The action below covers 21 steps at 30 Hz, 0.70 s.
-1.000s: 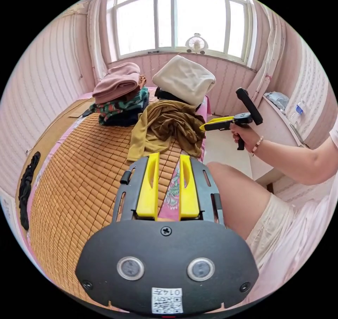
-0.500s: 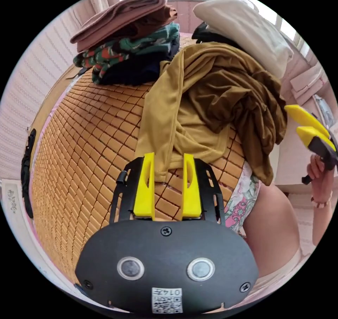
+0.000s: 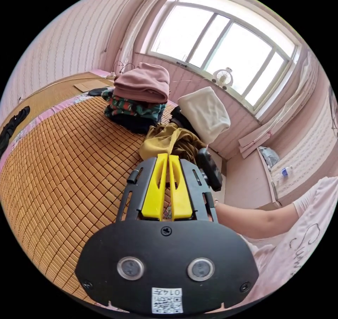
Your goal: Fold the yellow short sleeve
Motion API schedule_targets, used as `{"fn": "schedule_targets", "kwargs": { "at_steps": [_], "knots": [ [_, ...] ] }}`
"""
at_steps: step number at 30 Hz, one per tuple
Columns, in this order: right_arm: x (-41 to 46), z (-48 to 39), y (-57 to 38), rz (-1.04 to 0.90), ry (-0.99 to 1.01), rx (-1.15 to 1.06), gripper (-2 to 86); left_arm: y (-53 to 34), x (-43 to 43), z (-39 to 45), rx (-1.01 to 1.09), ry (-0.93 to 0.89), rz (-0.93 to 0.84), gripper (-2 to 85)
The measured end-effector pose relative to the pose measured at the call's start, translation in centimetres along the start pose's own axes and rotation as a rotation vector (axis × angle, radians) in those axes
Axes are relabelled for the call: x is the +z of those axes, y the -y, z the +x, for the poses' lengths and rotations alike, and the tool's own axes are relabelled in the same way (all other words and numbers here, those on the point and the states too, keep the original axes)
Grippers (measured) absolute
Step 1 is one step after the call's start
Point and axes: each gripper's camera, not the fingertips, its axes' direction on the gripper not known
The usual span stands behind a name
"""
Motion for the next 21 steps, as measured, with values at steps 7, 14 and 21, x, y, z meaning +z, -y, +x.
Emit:
{"fn": "schedule_targets", "kwargs": {
  "at_steps": [7,14,21],
  "knots": [
    [-11.7,2.0,0.9,0.245,-0.030,0.027,-0.1,-0.8,-8.4,1.6,0.027,-0.022,0.157,-1.0],
    [-30.3,6.4,7.6,0.529,-0.064,0.054,0.1,11.1,-15.9,8.9,0.237,0.043,0.349,-1.0],
    [-48.6,0.8,8.5,0.883,-0.048,-0.129,-0.1,11.6,-28.9,11.2,0.150,-0.023,0.668,-1.0]
  ]
}}
